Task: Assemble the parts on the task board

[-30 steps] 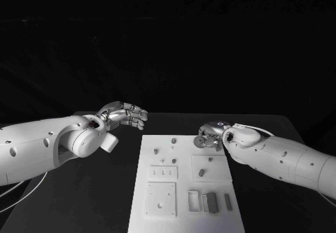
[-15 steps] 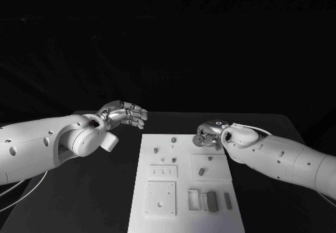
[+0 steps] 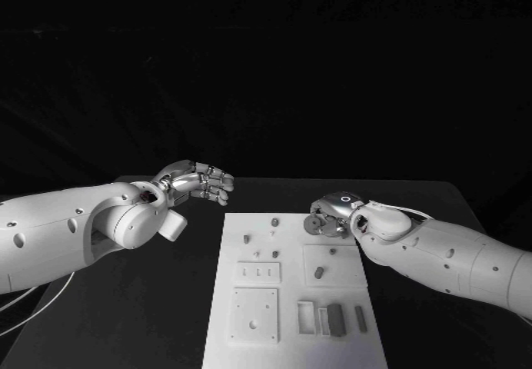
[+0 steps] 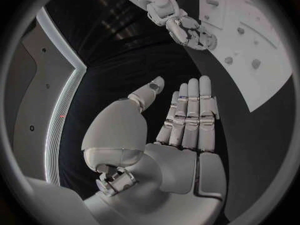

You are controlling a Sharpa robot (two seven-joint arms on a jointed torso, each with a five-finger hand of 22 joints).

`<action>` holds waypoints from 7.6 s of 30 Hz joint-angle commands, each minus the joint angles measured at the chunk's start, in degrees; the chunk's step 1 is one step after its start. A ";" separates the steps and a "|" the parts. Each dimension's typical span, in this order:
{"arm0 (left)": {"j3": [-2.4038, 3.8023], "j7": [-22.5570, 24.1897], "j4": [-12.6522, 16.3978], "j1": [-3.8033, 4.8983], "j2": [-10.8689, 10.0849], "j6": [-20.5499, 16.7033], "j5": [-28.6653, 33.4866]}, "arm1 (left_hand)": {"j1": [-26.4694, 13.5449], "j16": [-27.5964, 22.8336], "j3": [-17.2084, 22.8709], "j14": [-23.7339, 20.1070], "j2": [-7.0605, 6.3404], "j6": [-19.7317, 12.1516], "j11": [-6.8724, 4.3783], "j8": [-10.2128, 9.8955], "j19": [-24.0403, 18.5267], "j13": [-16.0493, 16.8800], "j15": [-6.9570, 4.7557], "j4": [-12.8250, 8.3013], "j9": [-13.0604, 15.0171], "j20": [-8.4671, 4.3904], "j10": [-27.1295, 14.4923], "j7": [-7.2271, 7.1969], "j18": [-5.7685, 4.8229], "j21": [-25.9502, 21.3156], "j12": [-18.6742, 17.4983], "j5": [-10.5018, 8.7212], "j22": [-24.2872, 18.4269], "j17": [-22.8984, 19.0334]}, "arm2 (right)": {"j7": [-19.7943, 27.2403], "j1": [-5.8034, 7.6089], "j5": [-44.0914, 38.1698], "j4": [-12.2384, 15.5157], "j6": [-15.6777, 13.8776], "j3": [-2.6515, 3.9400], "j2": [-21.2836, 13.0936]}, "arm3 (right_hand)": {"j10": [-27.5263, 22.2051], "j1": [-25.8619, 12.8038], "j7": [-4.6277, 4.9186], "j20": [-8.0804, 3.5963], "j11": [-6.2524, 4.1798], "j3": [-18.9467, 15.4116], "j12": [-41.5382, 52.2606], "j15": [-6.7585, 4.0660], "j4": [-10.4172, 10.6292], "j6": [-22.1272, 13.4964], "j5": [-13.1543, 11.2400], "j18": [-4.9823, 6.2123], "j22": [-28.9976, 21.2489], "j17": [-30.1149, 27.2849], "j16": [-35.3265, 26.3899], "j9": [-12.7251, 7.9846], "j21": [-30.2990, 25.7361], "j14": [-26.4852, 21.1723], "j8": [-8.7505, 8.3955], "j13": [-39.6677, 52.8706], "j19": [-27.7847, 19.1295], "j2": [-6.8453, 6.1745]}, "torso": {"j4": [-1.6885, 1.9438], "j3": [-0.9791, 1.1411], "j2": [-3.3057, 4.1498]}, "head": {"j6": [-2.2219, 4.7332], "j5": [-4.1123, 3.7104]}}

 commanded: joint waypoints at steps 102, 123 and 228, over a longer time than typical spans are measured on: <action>0.05 -0.12 0.27 0.08 0.61 0.26 -0.19 | 0.37 -0.50 -0.23 -0.02 -0.23 0.07 0.34 -0.27 -0.05 -0.01 0.19 0.08 -0.07 -0.09 -0.01 0.33 0.88 -0.42 -0.60 0.01 0.22 0.33 | -10.77 0.75 -16.99 3.46 -1.64 -3.33 10.86 | 2.15 -0.34 -0.79 -1.23 -1.10 1.62 -1.85 -1.52 2.01 12.81 0.10 1.77 0.35 -0.33 -1.41 0.40 -0.26 2.58 -0.88 -1.47 2.15 -2.78 | 0.07 -0.06 0.02 | 0.25 1.86; 0.05 -0.27 0.53 0.10 0.34 0.16 -0.19 | 0.38 -0.57 -0.27 -0.05 -0.36 -0.02 0.36 -0.32 -0.08 -0.02 0.20 0.04 -0.10 -0.08 -0.05 0.36 0.87 -0.47 -0.69 0.01 0.24 0.38 | -11.73 0.79 -15.33 2.79 -1.25 -3.33 11.24 | 1.08 0.54 1.95 -0.88 1.46 2.05 -2.73 0.62 1.91 5.89 0.10 1.77 0.29 -0.75 -2.10 -1.77 -1.09 2.15 -5.44 -1.68 2.12 -6.09 | 0.06 -0.01 0.01 | 0.12 1.93; -0.12 1.38 -6.57 -0.06 0.91 3.33 -1.13 | 0.80 -1.96 -0.43 -0.99 -0.40 -0.36 0.80 -0.50 -1.00 -0.24 0.79 -0.14 -0.26 0.49 -0.53 0.52 0.86 -1.61 -1.99 0.01 0.34 0.77 | 16.25 -3.14 15.03 -5.81 0.04 1.10 -5.76 | 2.09 2.71 1.45 0.45 1.02 0.42 -6.87 0.29 0.55 3.47 0.11 1.77 1.19 3.54 -3.17 -2.73 -1.54 0.14 -3.52 5.69 0.12 -5.91 | -2.41 1.35 -1.07 | -0.04 1.03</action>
